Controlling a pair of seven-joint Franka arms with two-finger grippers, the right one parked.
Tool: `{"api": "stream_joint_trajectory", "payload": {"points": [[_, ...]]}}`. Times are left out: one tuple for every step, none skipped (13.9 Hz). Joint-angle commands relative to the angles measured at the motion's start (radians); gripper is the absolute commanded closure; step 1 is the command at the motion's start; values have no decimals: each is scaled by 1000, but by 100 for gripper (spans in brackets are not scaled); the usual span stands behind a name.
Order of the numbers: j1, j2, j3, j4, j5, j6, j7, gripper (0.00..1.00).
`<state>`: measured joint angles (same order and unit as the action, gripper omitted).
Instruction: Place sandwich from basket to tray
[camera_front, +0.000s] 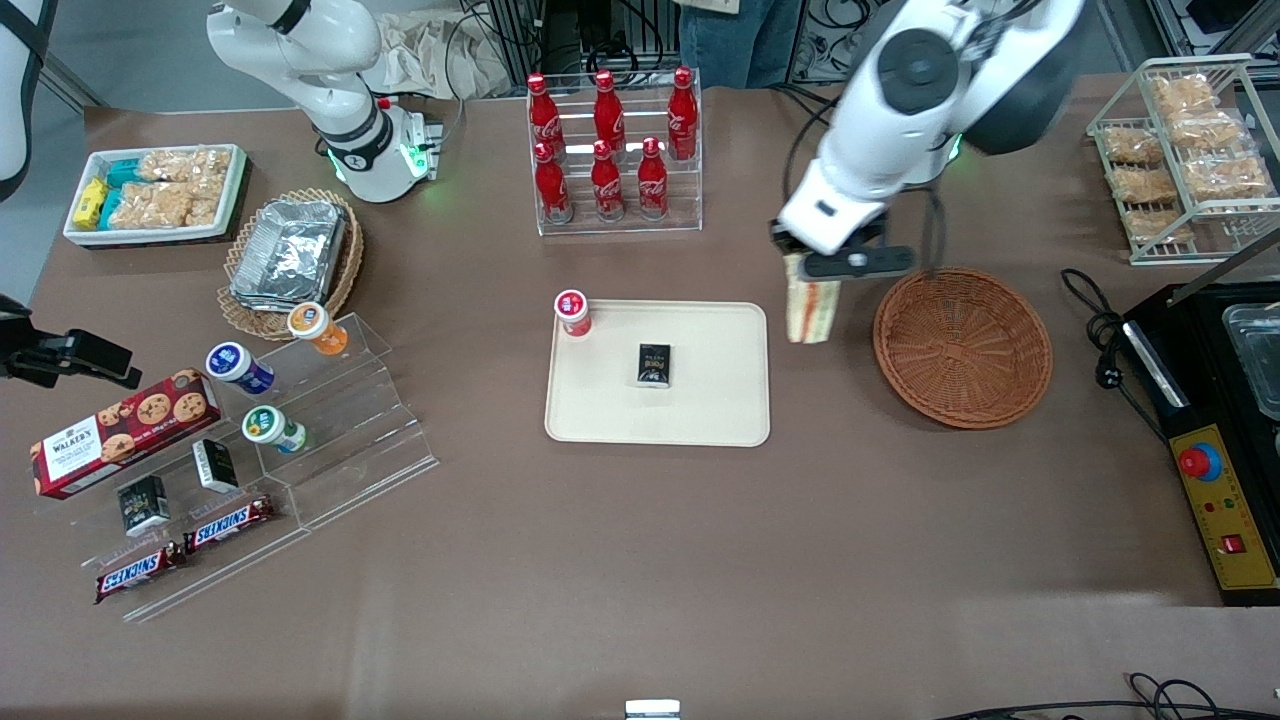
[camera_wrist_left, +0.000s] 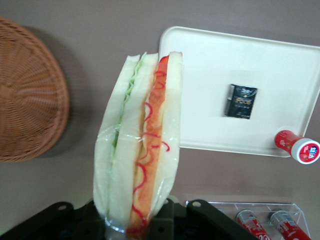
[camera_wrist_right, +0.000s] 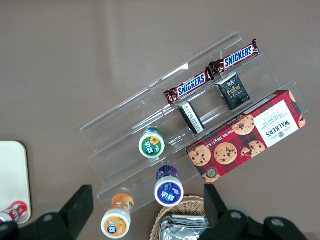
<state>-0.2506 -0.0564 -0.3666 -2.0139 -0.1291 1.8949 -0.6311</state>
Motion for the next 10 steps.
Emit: {"api": "stream_joint_trajectory", "payload": {"points": [[-3,120,-38,15,14,88,-6,100],[-4,148,-51,-6,31,137,1,100],[-9,177,-57,-32,63,192,1,100],[-22,206,-57,-64,86,251,1,100],[-29,237,-55,-98,89,315,2,100],[-30,263,-55,-135,103,382,-1,100],[-30,276,-55,-173,124,442,-2,100],[-30,294,-55,-196,143,488,-2,100],[-30,323,-55,-195,157,504,-2,100],[-32,354,-55,-192,178,512,-9,100]]}}
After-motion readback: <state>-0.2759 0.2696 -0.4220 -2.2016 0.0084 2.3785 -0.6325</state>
